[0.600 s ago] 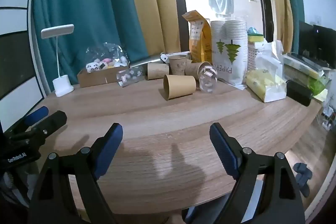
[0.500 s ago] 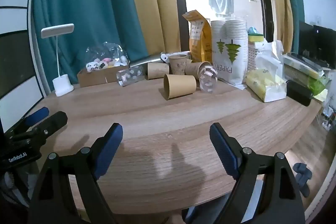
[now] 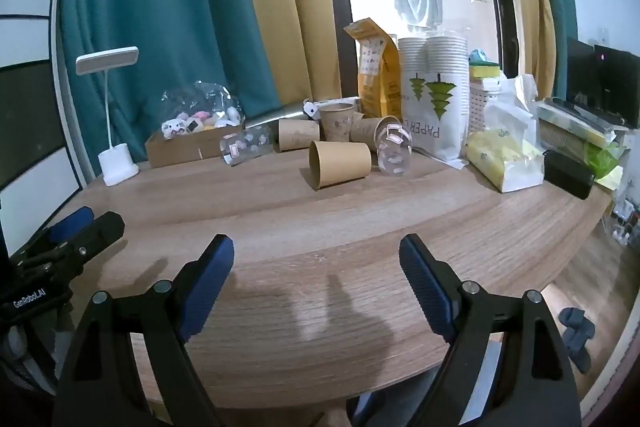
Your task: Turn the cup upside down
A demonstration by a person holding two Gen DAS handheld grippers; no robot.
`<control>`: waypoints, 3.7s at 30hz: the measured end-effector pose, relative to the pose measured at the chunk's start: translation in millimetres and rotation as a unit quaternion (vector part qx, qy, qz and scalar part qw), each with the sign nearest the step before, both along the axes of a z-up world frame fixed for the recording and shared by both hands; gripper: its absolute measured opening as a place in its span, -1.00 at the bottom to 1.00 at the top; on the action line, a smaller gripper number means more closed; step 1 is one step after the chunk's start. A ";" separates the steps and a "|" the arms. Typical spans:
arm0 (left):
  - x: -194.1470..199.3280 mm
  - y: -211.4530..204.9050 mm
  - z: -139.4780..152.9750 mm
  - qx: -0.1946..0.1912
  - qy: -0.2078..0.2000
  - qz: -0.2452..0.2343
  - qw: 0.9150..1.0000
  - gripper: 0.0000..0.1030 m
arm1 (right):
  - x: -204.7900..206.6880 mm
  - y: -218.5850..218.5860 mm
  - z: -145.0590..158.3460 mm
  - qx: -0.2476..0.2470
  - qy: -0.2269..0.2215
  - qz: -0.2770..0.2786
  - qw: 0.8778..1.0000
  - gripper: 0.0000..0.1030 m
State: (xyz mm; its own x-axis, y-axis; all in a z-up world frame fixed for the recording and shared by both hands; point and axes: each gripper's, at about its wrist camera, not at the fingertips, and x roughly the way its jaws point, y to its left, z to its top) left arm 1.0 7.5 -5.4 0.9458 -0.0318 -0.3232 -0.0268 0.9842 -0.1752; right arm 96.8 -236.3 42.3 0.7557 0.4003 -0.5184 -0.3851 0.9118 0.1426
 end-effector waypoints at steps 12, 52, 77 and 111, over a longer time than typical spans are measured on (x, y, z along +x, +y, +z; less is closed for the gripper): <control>-1.7 -6.2 1.0 0.000 -0.005 0.002 1.000 0.99 | 0.4 -0.2 -0.5 0.000 0.001 0.000 1.000 0.69; 0.4 -5.5 1.0 -0.008 -0.004 0.007 1.000 0.99 | -0.6 1.4 -3.0 -0.002 0.005 0.002 1.000 0.69; 0.0 -5.7 0.3 -0.007 -0.005 0.007 1.000 0.99 | -0.5 1.8 -3.2 -0.001 0.006 0.001 1.000 0.69; 48.7 -6.3 21.0 0.009 0.117 -0.026 0.993 0.99 | 16.3 8.3 9.3 -0.005 0.014 0.032 0.999 0.69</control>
